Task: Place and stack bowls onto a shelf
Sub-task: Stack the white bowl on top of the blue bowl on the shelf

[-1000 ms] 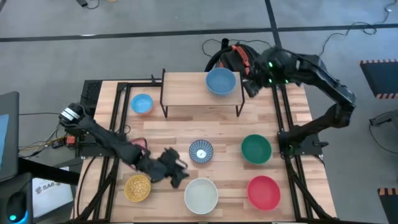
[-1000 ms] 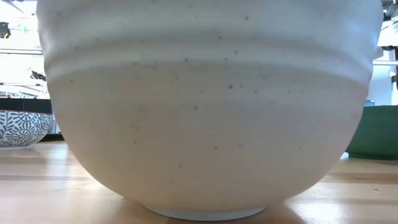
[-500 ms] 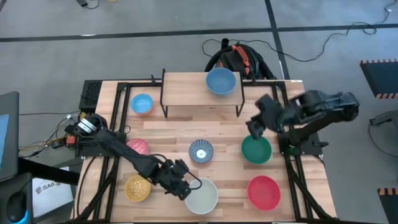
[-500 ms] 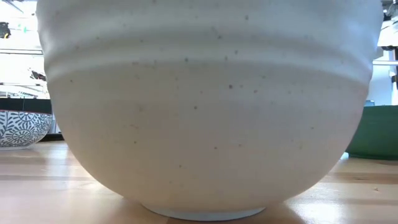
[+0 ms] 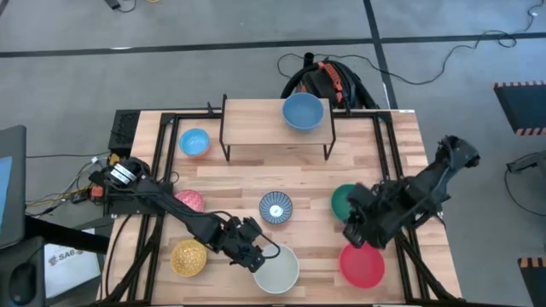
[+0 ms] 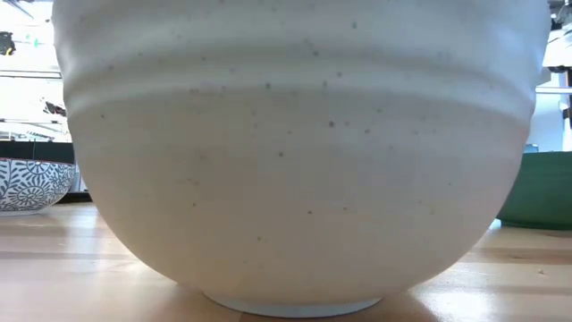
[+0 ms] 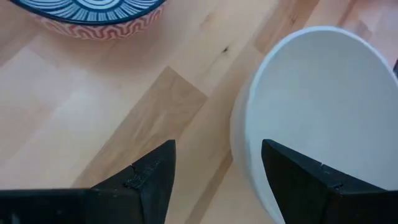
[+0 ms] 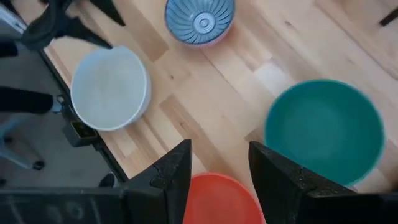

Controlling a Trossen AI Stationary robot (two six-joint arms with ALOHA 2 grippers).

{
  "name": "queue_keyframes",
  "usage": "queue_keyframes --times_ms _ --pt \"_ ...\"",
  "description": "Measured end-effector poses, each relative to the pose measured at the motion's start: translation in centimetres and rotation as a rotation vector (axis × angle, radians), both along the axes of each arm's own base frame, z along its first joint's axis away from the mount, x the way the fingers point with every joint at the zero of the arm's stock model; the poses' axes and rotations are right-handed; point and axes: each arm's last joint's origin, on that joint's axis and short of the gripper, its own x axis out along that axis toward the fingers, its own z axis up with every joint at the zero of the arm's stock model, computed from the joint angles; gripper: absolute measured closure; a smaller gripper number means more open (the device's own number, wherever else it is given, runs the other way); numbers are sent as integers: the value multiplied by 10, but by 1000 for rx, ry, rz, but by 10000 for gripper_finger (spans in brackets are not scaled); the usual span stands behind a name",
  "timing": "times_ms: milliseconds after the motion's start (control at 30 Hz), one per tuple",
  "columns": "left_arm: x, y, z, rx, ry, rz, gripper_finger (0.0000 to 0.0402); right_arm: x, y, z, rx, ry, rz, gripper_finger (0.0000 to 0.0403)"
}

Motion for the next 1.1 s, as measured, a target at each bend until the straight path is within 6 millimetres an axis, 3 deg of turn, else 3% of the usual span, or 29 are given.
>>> queue_keyframes --times_ms 133,333,700,800,933,1100 --pt "3 2 -5 10 16 -4 203 13 17 -15 -14 30 6 216" --pt "6 3 -13 -25 47 -33 270 33 36 -35 4 68 9 216" --pt "9 6 -17 -21 69 -47 354 38 66 -47 39 6 53 216" --pt "11 9 -17 -9 68 -51 391 50 71 -55 41 -16 44 216" --pt "16 11 -10 -8 46 -52 400 62 76 -67 39 -16 35 216" --pt "28 7 17 50 -43 -55 401 66 75 -62 61 -61 44 216"
